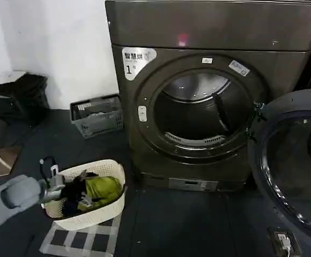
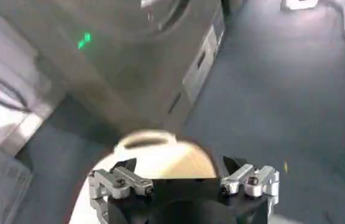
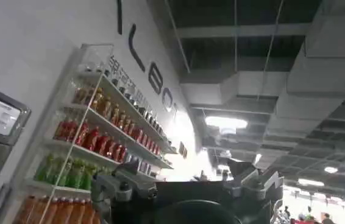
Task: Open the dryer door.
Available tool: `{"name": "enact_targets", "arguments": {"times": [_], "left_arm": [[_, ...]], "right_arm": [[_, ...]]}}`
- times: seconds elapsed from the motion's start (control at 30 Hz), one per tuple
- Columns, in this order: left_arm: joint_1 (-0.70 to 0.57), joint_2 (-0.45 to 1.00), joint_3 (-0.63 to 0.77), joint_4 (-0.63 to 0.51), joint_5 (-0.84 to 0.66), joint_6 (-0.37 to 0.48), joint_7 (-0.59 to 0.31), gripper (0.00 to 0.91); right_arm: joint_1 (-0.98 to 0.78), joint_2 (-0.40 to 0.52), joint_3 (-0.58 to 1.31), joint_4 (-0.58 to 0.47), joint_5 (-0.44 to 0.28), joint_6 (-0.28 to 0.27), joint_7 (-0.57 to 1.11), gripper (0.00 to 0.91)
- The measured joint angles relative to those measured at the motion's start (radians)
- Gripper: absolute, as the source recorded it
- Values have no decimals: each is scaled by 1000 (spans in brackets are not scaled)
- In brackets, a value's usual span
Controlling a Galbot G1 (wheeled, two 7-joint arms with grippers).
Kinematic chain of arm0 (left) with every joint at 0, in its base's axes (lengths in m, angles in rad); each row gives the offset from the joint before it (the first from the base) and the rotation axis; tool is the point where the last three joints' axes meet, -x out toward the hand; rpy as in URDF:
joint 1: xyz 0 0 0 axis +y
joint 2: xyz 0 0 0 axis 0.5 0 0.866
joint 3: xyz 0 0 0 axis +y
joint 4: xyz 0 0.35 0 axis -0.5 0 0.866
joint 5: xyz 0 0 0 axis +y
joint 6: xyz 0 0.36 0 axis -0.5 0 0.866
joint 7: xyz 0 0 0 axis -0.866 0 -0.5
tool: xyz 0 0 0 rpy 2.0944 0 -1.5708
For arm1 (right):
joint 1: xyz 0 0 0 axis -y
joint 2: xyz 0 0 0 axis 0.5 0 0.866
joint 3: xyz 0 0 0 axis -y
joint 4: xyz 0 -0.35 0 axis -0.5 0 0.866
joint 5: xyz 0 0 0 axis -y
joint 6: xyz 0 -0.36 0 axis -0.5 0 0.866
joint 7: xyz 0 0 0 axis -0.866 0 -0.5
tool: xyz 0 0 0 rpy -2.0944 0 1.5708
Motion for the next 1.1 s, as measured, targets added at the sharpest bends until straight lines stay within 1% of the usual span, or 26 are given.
{"name": "enact_targets", "arguments": {"times": [0.1,0.3,0.63,0.87,1.0,1.1], "left_arm": [[-1,10,3,21,45,31,6,907],[-6,20,4,67,123,45,49,907],[-21,25,7,140,160,76,53,907],[-21,39,8,145,181,97,57,907],[-20,40,8,141,174,102,35,907],[-19,45,9,139,184,103,44,907]], "right_arm": [[4,0,-8,-2,-1,1,-1,907],[8,0,-15,-1,-1,1,-3,907],[6,-3,-13,-5,-1,4,-6,907],[4,-4,-9,-8,0,7,-7,907],[3,-4,-8,-7,1,7,-9,907],[3,-4,-8,-7,2,7,-10,907]]}}
